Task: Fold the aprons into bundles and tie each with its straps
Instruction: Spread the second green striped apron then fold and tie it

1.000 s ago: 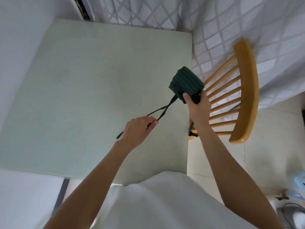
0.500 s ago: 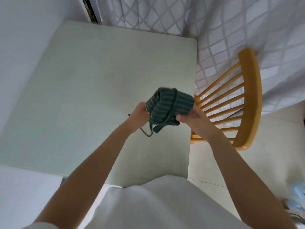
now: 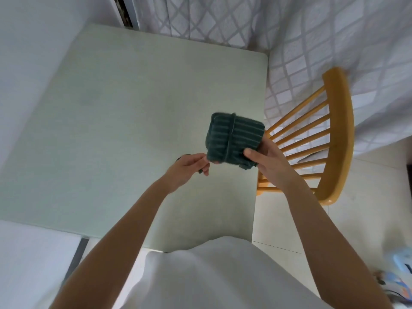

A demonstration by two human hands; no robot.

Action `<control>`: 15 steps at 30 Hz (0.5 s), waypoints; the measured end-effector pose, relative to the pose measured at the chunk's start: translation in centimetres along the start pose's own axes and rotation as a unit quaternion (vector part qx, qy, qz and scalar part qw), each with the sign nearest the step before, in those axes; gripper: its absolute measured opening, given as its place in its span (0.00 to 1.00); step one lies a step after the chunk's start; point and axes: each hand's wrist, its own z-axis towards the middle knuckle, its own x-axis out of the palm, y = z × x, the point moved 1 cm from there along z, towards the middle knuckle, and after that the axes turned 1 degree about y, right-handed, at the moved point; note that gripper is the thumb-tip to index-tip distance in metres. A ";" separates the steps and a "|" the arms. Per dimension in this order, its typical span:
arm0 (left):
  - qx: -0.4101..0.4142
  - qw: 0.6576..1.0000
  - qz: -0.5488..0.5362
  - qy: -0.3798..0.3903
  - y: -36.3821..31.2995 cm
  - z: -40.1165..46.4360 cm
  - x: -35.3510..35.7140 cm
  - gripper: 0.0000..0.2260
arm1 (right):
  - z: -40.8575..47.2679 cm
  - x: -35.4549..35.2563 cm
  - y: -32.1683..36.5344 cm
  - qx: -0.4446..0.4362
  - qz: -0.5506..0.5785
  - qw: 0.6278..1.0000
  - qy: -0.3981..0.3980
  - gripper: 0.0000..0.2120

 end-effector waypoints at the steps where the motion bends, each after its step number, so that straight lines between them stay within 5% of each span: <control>1: -0.014 0.996 0.085 0.004 -0.1 0.5 -0.7 0.10 | -0.3 -0.2 0.3 0.025 -0.014 0.999 0.043 0.21; 3: 0.009 0.958 0.287 0.027 -0.8 1.7 -2.2 0.08 | -0.6 -0.5 0.5 0.087 -0.135 0.976 0.147 0.21; 5: 0.038 0.887 0.456 0.064 -2.9 2.6 -3.1 0.09 | -0.3 -0.4 -0.8 0.108 -0.357 0.909 0.186 0.19; 8: 0.042 0.827 0.560 0.014 -5.4 3.5 -3.2 0.12 | 0.8 -0.3 -3.4 0.093 -0.527 0.843 0.055 0.19; 10: 0.053 0.841 0.534 -0.065 -5.5 3.3 -2.7 0.11 | 1.5 -0.1 -4.7 0.087 -0.461 0.879 -0.087 0.19; 12: 0.060 0.895 0.415 -0.154 -4.4 2.8 -2.1 0.09 | 2.7 0.5 -5.5 0.094 -0.347 0.911 -0.201 0.17; 15: 0.065 0.940 0.220 -0.252 -2.4 1.7 -1.6 0.04 | 4.5 2.9 -6.4 0.144 -0.114 0.954 -0.237 0.14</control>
